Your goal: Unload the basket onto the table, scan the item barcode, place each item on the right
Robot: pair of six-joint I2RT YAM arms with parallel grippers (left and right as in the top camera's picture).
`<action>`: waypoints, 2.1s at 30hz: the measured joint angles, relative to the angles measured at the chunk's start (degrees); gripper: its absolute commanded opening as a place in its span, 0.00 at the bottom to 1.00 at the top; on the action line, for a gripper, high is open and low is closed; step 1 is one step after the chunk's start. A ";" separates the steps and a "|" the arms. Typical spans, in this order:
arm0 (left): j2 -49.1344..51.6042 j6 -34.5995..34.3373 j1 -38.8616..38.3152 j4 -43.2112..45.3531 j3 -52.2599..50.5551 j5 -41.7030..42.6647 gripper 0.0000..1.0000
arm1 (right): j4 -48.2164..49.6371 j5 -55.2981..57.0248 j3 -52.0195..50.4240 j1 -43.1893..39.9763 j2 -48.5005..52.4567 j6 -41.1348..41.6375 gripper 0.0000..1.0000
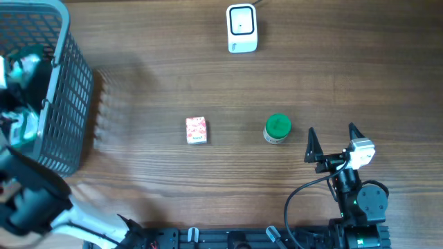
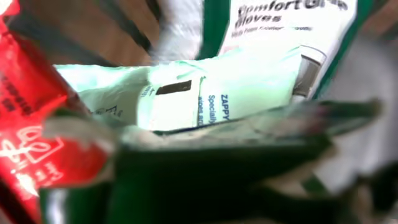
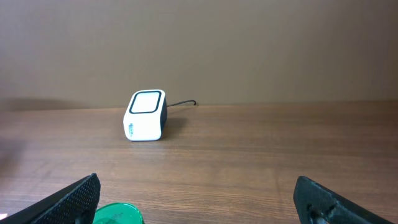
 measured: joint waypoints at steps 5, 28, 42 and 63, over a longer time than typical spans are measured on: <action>-13.03 -0.52 -1.57 1.60 0.52 0.13 0.04 | 0.00 -0.02 0.00 0.00 0.00 0.00 1.00; -42.97 -18.80 -32.52 -7.04 1.01 -3.78 0.04 | 0.00 -0.02 0.00 0.00 0.00 0.00 1.00; -27.39 -47.74 -54.95 -25.59 -11.58 -19.85 0.04 | 0.00 -0.02 0.00 0.00 0.00 0.00 1.00; -3.06 -57.88 -69.90 -12.15 -25.99 -21.94 0.04 | 0.00 -0.02 0.00 0.00 0.00 0.00 1.00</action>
